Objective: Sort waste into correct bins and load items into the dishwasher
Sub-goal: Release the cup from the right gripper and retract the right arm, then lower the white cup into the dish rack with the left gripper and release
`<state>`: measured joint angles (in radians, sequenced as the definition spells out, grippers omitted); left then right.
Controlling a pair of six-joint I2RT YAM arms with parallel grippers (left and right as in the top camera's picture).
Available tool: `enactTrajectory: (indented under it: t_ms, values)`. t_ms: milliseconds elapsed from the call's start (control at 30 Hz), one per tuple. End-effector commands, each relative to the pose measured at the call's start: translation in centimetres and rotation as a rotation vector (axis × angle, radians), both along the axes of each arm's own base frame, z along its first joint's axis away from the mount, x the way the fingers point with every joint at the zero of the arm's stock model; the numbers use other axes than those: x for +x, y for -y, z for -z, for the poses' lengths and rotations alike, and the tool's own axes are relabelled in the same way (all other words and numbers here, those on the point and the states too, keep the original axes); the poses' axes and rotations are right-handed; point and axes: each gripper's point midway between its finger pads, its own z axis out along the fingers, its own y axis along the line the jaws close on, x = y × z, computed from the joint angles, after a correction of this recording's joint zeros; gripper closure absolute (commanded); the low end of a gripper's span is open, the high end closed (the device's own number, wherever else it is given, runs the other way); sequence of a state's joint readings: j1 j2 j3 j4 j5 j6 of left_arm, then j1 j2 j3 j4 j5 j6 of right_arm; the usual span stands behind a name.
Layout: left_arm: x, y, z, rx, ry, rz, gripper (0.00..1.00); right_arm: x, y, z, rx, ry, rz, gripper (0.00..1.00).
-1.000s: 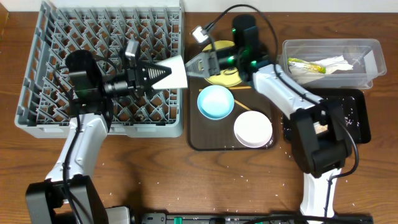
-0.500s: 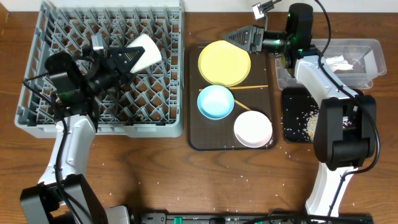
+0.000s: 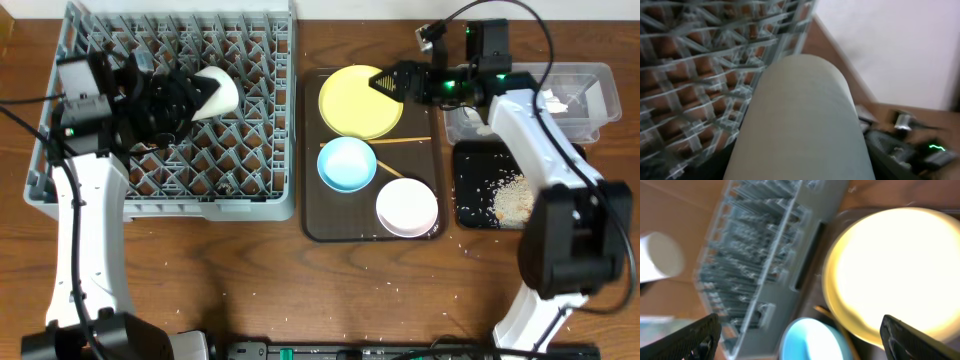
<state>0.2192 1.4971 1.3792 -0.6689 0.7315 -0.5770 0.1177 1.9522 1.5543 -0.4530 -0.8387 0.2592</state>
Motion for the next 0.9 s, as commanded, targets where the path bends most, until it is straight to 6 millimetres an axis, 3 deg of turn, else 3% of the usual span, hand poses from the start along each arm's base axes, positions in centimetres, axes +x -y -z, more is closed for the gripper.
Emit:
enactTrajectory:
  t_ms: [0, 133, 267, 600, 867]
  values:
    - [-0.1, -1.0, -1.2, 0.344, 0.032, 0.017, 0.92, 0.3, 3.6, -2.5, -0.274, 0.162, 0.118, 0.01]
    - [-1.0, 0.2, -0.6, 0.552, -0.016, 0.041, 0.92, -1.2, 6.4, -3.9, -0.408, 0.143, 0.22, 0.01]
    - [-2.0, 1.4, 1.2, 0.687, -0.089, 0.077, 0.92, -2.6, 8.1, -4.5, -0.491, 0.128, 0.263, 0.01]
    - [-3.7, 4.4, 8.2, 0.737, -0.327, 0.263, 0.92, -4.2, 8.3, -3.5, -0.515, 0.056, 0.244, 0.01]
    - [-6.8, 5.7, 9.6, 0.76, -0.448, 0.358, 0.92, -4.5, 8.4, -3.3, -0.518, 0.042, 0.24, 0.01]
